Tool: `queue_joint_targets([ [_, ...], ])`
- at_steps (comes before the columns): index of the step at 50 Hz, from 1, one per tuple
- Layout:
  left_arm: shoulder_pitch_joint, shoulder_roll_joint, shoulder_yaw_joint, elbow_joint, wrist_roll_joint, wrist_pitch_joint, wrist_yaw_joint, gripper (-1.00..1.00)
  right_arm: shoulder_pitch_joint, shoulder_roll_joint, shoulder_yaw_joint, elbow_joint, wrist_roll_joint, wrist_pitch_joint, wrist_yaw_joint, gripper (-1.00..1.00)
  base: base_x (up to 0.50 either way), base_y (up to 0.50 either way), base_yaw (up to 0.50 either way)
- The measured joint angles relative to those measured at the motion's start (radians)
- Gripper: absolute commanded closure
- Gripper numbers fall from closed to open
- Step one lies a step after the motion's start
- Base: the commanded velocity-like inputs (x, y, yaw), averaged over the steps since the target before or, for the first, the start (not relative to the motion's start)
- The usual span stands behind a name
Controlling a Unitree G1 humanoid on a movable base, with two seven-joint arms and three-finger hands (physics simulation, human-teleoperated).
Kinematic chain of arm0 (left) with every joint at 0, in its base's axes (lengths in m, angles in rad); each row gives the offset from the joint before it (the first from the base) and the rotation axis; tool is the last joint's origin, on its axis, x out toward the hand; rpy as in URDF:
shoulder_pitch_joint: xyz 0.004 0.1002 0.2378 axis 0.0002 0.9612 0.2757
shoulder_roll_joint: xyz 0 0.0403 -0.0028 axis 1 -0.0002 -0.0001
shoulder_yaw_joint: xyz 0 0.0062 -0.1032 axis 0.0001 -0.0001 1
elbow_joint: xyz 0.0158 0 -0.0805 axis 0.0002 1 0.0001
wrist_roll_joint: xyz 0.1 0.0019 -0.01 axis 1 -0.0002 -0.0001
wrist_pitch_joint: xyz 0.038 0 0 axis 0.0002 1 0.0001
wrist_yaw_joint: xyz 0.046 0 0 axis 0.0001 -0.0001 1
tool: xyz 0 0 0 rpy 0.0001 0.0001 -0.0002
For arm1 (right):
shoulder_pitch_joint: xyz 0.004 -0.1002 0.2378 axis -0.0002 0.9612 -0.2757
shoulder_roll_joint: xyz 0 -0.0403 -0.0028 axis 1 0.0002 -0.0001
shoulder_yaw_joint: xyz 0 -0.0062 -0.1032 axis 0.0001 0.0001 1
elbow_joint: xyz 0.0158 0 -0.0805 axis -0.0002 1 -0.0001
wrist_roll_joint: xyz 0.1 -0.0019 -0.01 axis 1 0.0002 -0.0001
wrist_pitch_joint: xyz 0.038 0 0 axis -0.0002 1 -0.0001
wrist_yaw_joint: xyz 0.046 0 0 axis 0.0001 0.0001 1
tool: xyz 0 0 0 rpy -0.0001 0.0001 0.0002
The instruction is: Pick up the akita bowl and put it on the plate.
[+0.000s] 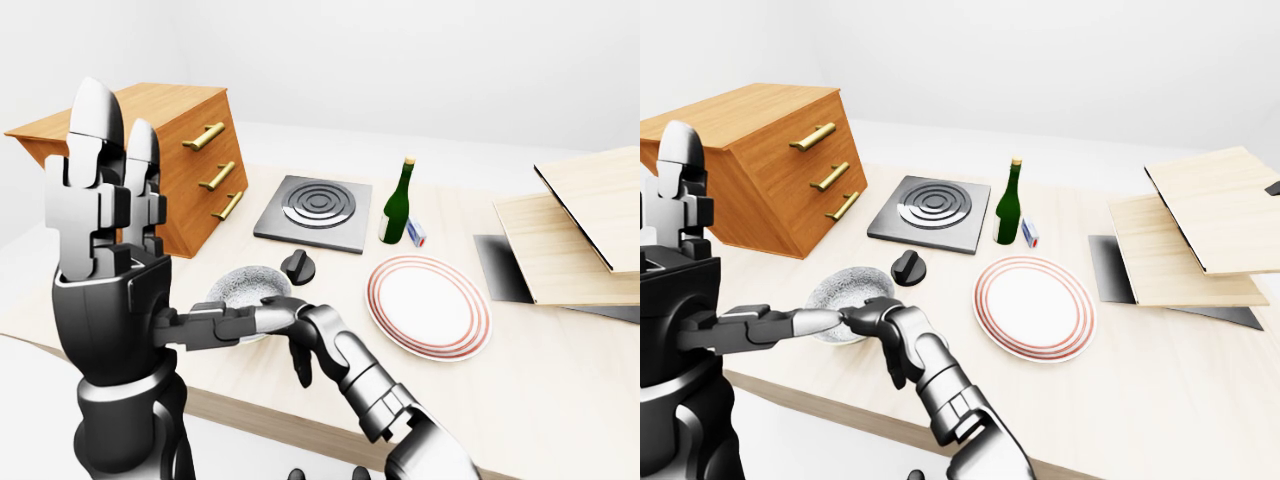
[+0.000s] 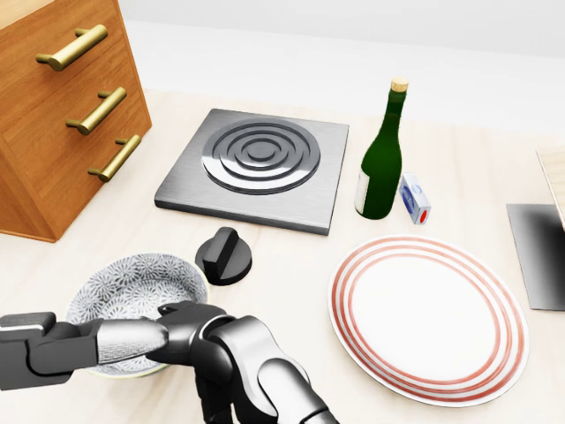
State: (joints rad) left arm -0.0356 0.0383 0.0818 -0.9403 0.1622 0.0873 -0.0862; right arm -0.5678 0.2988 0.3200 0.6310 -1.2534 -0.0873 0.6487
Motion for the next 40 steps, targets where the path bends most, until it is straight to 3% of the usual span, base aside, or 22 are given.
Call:
queue_joint_targets([
  [2,0.001,0.0,-0.001,-0.002,0.0,0.0,-0.001,-0.92,-0.011,0.002,-0.003,0.016,-0.002,0.0,-0.014,-1.0,0.0,0.0,0.0],
  [6,0.002,0.0,-0.002,-0.006,0.001,0.0,-0.003,-0.93,-0.041,0.004,-0.011,0.058,-0.012,0.0,-0.06,-0.04,0.0,0.0,0.0],
  [7,0.002,0.0,-0.002,-0.007,0.001,0.0,-0.003,-0.92,-0.049,0.005,-0.013,0.069,-0.014,0.0,-0.073,0.07,0.0,0.0,0.0],
  [8,0.002,0.0,-0.002,-0.008,0.001,0.0,-0.004,-0.92,-0.056,0.005,-0.015,0.079,-0.017,0.0,-0.086,0.56,0.0,0.0,0.0],
  [11,0.005,-0.001,-0.002,-0.014,0.0,0.0,-0.006,-0.92,-0.076,0.007,-0.019,0.105,-0.021,0.0,-0.126,1.0,0.0,0.0,0.0],
  [28,0.02,-0.003,-0.013,-0.047,0.001,0.0,-0.023,-0.94,-0.099,0.017,-0.022,0.127,-0.037,0.0,-0.197,1.0,0.0,0.0,0.0],
  [40,0.024,-0.006,-0.016,-0.053,-0.004,0.0,-0.03,-0.94,-0.043,0.021,0.001,0.046,-0.028,0.0,-0.155,1.0,0.0,0.0,0.0],
])
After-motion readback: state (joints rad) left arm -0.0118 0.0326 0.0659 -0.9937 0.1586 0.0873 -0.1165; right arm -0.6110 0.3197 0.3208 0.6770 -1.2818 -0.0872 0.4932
